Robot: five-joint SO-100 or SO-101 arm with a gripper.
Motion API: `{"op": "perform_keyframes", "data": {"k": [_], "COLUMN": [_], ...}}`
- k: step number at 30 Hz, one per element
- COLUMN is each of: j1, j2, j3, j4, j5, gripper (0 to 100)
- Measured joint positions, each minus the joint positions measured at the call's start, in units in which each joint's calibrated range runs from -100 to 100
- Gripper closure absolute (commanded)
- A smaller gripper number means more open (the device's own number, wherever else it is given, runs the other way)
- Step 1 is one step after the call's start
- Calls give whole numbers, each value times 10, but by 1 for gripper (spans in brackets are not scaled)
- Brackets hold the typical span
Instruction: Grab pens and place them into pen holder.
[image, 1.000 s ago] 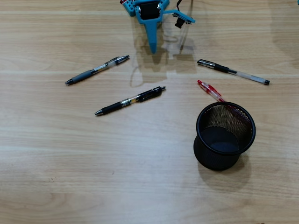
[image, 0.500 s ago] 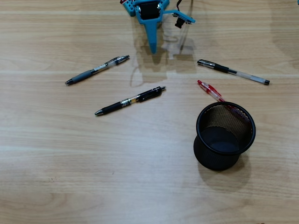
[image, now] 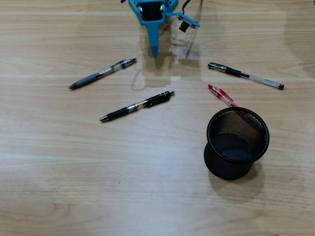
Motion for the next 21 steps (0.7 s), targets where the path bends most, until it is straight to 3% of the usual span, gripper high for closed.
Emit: {"op": "perform_keyframes", "data": {"k": [11,16,21], "j1": [38,53,77], "j2": [8,101,218], "j3": [-141,-256,-381], "j4": [1,10,86], "j5": [0,0,-7], "gripper": [98,97,97]}}
